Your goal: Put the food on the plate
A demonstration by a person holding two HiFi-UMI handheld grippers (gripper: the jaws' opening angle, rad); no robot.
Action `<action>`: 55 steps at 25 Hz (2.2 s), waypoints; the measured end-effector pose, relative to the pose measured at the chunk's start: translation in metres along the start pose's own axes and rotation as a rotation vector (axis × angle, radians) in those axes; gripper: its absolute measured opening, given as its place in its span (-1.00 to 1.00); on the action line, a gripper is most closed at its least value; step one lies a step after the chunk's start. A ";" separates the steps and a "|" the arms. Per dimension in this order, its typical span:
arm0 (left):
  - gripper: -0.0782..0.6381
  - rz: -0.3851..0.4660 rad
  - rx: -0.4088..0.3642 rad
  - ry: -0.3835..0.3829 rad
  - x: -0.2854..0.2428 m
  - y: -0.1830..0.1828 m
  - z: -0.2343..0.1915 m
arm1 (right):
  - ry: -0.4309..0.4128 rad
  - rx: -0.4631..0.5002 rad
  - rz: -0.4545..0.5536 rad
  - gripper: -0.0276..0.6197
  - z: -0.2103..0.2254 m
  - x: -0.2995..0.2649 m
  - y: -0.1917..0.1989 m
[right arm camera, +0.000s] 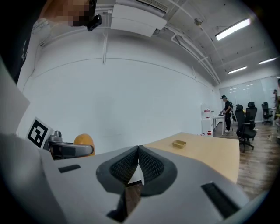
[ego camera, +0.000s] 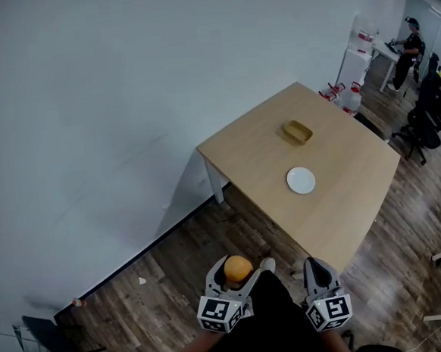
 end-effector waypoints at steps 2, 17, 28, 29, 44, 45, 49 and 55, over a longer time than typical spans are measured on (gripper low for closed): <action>0.16 -0.014 -0.010 0.003 -0.018 -0.001 -0.003 | 0.004 -0.021 -0.003 -0.73 0.013 -0.014 0.003; 0.16 -0.160 -0.062 0.091 -0.209 0.003 -0.014 | 0.029 -0.044 -0.012 -0.73 0.141 -0.121 -0.013; 0.16 -0.286 -0.133 0.194 -0.325 0.049 0.004 | 0.041 -0.118 -0.035 -0.73 0.228 -0.171 0.011; 0.16 -0.305 -0.124 0.198 -0.331 0.054 0.002 | 0.042 -0.117 -0.038 -0.73 0.230 -0.175 0.013; 0.16 -0.529 -0.112 0.246 -0.437 0.148 -0.007 | 0.139 -0.155 -0.086 -0.73 0.295 -0.199 0.017; 0.16 -0.543 -0.111 0.247 -0.443 0.155 -0.008 | 0.137 -0.155 -0.092 -0.73 0.297 -0.202 0.019; 0.16 -0.600 -0.104 0.236 -0.463 0.183 -0.016 | 0.133 -0.168 -0.107 -0.73 0.299 -0.209 0.027; 0.16 -0.688 -0.169 0.268 -0.479 0.225 -0.020 | 0.151 -0.188 -0.169 -0.73 0.307 -0.192 0.050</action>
Point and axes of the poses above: the fingertips, and each gripper's own axes: x backward along the fingers, z to its right, y out of its underside, the point moved 1 cm from there along x, backward along the fingers, and after that the axes turned 5 degrees about z, right-handed, at the moved point
